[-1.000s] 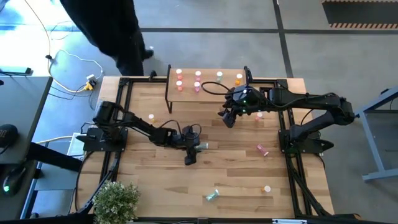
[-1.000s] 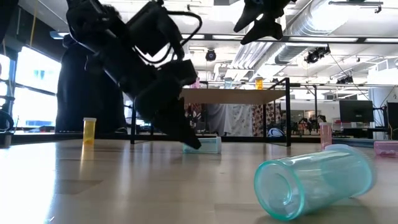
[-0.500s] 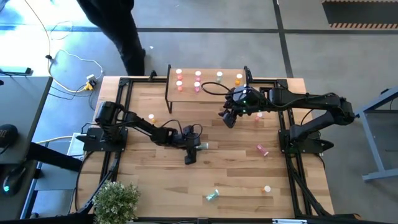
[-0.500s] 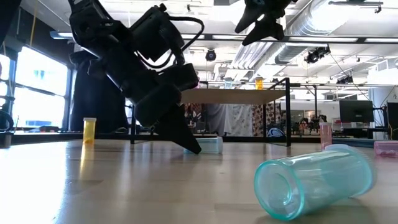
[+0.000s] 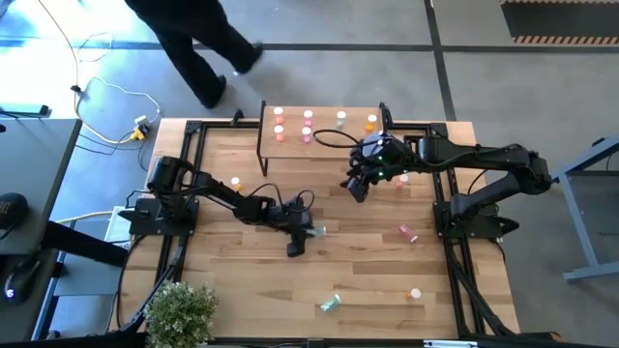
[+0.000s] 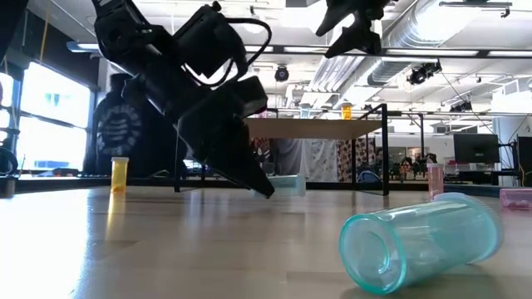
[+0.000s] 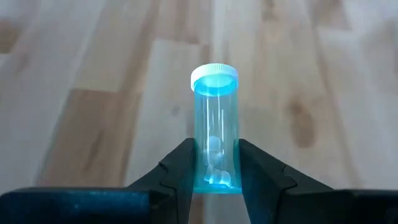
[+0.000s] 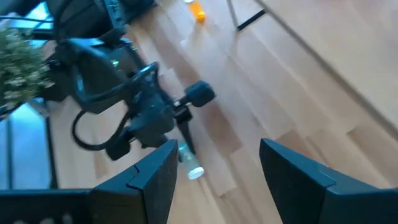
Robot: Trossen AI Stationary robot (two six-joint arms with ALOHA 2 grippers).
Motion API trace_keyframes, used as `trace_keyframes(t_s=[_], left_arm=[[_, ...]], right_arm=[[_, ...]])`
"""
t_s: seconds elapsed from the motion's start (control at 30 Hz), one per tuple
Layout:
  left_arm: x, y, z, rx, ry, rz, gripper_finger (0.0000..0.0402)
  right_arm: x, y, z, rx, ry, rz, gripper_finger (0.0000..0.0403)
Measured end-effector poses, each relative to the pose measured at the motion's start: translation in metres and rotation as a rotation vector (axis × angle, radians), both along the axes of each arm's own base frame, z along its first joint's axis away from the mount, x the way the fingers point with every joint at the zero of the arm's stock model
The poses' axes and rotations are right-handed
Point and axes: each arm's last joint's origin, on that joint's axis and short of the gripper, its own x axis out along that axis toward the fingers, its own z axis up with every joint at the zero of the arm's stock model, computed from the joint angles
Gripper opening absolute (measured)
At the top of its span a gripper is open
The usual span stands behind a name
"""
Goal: Pick and place medicine bottles onto shelf by color
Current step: Put the top blue pill bottle on the shelf aligned with the blue pill bottle on the shelf
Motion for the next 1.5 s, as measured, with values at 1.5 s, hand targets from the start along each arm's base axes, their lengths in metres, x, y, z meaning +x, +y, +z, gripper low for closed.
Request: trace_keyframes(t_s=[1.5], left_arm=[[0.042,0.019,0.091,-0.033,-0.8,0.122,0.0097]], right_arm=[[-0.008,0.005,-0.006,0.454,0.109,-0.042,0.0228]])
